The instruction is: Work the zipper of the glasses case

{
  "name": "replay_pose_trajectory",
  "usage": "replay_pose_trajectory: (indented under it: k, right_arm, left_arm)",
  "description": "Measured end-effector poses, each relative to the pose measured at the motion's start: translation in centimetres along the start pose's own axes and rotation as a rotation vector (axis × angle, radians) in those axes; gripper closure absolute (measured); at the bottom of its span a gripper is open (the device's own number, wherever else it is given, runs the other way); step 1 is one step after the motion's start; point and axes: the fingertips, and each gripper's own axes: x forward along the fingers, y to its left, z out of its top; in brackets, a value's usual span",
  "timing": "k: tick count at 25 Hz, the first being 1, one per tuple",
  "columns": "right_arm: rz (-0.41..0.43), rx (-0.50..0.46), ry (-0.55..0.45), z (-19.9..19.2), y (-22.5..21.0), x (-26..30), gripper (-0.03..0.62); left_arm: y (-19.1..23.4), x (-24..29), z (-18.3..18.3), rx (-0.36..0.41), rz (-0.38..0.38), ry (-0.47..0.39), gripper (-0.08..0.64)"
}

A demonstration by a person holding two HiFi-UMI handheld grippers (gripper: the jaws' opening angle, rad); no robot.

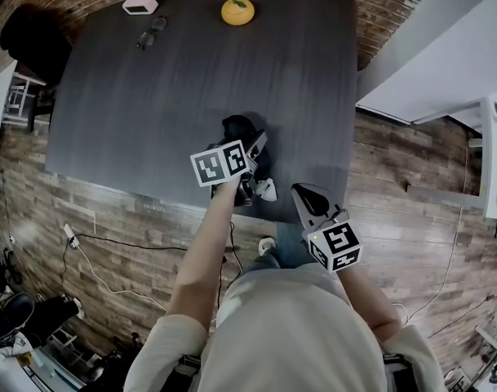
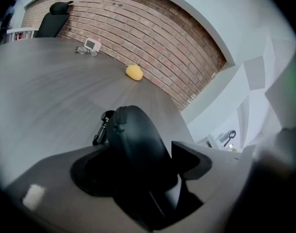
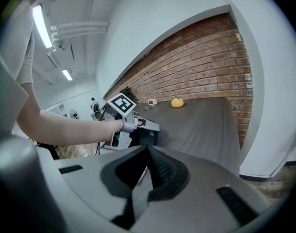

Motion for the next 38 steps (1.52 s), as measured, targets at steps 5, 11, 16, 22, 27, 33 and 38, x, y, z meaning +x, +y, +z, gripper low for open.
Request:
replay_pose_trajectory:
  k: [5,11,16,22,27,33,38]
  right_arm:
    - [-0.008,-0.012,-0.021,0.3,0.8,-0.8,0.589]
    - [-0.004,-0.031,-0.029,-0.5,3.2,-2.2,0.589]
    - [-0.022,-0.073,-0.076,0.2,4.9,-4.1,0.589]
    - [-0.053,-0.123,-0.136,0.9,7.2,-7.5,0.589]
    - [-0.060,-0.148,-0.186,0.9,9.9,-10.4,0.589]
    - [-0.078,-0.182,-0.249,1.0,12.8,-13.5,0.589]
    - [-0.076,-0.203,-0.289,1.1,15.3,-15.7,0.589]
  left_arm:
    - [2.3,-2.2,0.6,0.057,0.155,-0.061,0.138]
    - [3.8,-4.8,0.0,0.088,0.215,-0.128,0.129]
    - [2.8,-8.6,0.2,0.132,0.212,-0.195,0.129]
    - [-0.5,-14.6,-0.9,0.183,0.172,-0.278,0.129]
    - [-3.6,-20.0,-4.4,0.214,0.071,-0.286,0.135]
    - [-6.4,-26.6,-8.9,0.285,0.035,-0.337,0.313]
    - [-7.9,-31.1,-11.9,0.300,0.014,-0.398,0.396]
